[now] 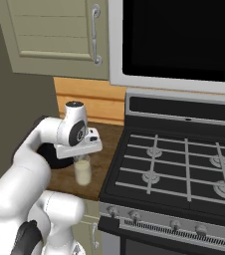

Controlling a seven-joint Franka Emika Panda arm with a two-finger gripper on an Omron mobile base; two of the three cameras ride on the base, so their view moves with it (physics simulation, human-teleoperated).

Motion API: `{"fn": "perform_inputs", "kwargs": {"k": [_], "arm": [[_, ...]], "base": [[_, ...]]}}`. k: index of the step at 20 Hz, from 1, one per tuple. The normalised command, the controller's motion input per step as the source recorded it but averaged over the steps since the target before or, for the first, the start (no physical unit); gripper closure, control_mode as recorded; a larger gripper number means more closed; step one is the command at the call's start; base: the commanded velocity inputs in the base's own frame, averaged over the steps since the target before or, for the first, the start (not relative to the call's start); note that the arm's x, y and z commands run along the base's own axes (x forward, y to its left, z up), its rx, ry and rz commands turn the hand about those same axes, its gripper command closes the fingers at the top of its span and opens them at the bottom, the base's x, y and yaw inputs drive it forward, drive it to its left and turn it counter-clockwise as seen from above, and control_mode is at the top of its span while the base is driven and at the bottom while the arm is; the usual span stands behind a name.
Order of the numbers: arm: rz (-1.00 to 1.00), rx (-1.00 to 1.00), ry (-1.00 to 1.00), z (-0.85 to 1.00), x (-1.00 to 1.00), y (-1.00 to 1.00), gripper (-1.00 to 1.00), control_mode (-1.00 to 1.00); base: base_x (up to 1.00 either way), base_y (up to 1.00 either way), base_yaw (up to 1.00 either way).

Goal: Grab a lemon wedge from the fridge and one ice cube from the ice bowl, and put them in the glass of lemonade.

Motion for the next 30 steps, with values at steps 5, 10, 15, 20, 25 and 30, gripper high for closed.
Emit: {"fn": "perform_inputs", "kwargs": {"k": [5, 10, 15, 20, 25, 30], "arm": [[0.0, 0.0, -0.02, 0.0, 0.0, 0.01, 1.0, -1.0], [0.0, 0.0, 0.0, 0.0, 0.04, 0.0, 1.0, -1.0], [0.0, 0.0, 0.0, -0.04, 0.02, 0.03, 1.0, -1.0], [0.0, 0.0, 0.0, 0.0, 0.21, 0.16, 1.0, -1.0], [-0.01, 0.0, 0.0, -0.09, 0.0, -0.07, 1.0, -1.0], [0.0, 0.0, 0.0, -0.04, 0.0, -0.11, 1.0, -1.0]], "base": [[0.0, 0.0, 0.0], [0.0, 0.0, 0.0], [0.0, 0.0, 0.0], [0.0, 0.0, 0.0], [0.0, 0.0, 0.0], [0.0, 0.0, 0.0]]}}
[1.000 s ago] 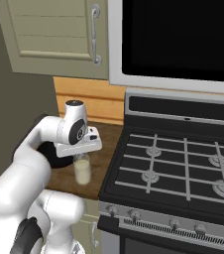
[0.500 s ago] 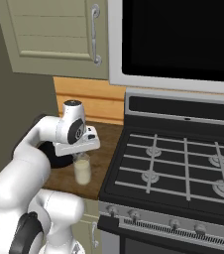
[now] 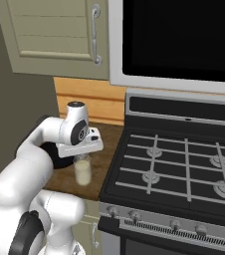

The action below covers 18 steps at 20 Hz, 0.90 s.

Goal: Grab a lemon wedge from the fridge and one ice cube from the ice bowl, and put them in the glass of lemonade.

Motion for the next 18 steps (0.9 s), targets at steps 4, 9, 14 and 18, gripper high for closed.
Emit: {"fn": "perform_inputs", "kwargs": {"k": [4, 9, 14, 18], "arm": [[0.0, 0.0, 0.0, 0.0, 0.0, 0.0, -1.0, -1.0], [0.0, 0.0, 0.0, 0.0, 0.0, 0.0, -1.0, -1.0], [0.0, 0.01, -0.03, 0.0, -0.04, 0.0, -1.0, -1.0], [0.0, 0.06, -0.14, 0.07, -0.18, 0.0, -1.0, -1.0]], "base": [[0.0, 0.0, 0.0], [0.0, 0.0, 0.0], [0.0, 0.0, 0.0], [0.0, 0.0, 0.0]]}}
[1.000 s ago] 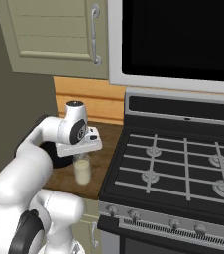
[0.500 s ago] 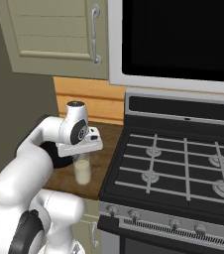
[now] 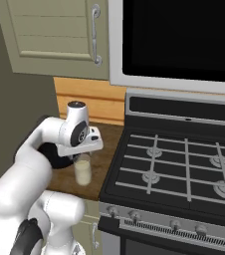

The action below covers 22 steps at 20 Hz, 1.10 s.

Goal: Grab a lemon wedge from the fridge and one ice cube from the ice bowl, and put them in the glass of lemonade.

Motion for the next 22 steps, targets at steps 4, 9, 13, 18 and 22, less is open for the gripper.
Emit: {"fn": "perform_inputs", "kwargs": {"k": [4, 9, 13, 18, 22], "arm": [[0.0, 0.1, -0.16, 0.23, -0.21, 0.0, -1.0, -1.0], [0.0, 0.11, -0.14, 0.24, -0.19, 0.0, -1.0, -1.0], [0.0, 0.09, -0.22, 0.36, -0.25, 0.04, -1.0, -1.0], [0.03, 0.02, -0.15, 0.2, -0.48, 0.27, -1.0, -1.0], [0.0, -0.04, 0.04, 0.28, -0.85, 0.21, -1.0, -1.0]], "base": [[0.0, 0.0, 0.0], [0.0, 0.0, 0.0], [0.0, 0.0, 0.0], [0.0, 0.0, 0.0], [0.0, 0.0, 0.0]]}}
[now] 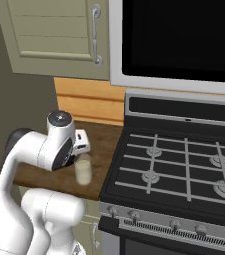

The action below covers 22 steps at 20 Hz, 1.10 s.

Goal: Grab a lemon wedge from the fridge and one ice cube from the ice bowl, and put them in the glass of lemonade.

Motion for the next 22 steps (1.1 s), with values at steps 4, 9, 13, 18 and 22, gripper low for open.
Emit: {"fn": "perform_inputs", "kwargs": {"k": [4, 9, 13, 18, 22], "arm": [[-0.06, -0.01, 0.07, 0.31, -0.94, 0.0, -1.0, -1.0], [-0.19, 0.01, 0.11, 0.65, -0.36, -0.01, -1.0, -1.0], [-0.15, 0.08, 0.01, 0.61, -0.13, -0.02, -1.0, -1.0], [0.0, 0.04, 0.0, 0.03, -0.17, -0.02, -1.0, -1.0], [0.0, 0.0, 0.0, 0.0, 0.0, 0.0, -1.0, -1.0]], "base": [[0.0, 0.0, 0.0], [0.0, 0.0, 0.0], [0.0, 0.0, 0.0], [0.0, 0.0, 0.0], [0.0, 0.0, 0.0]]}}
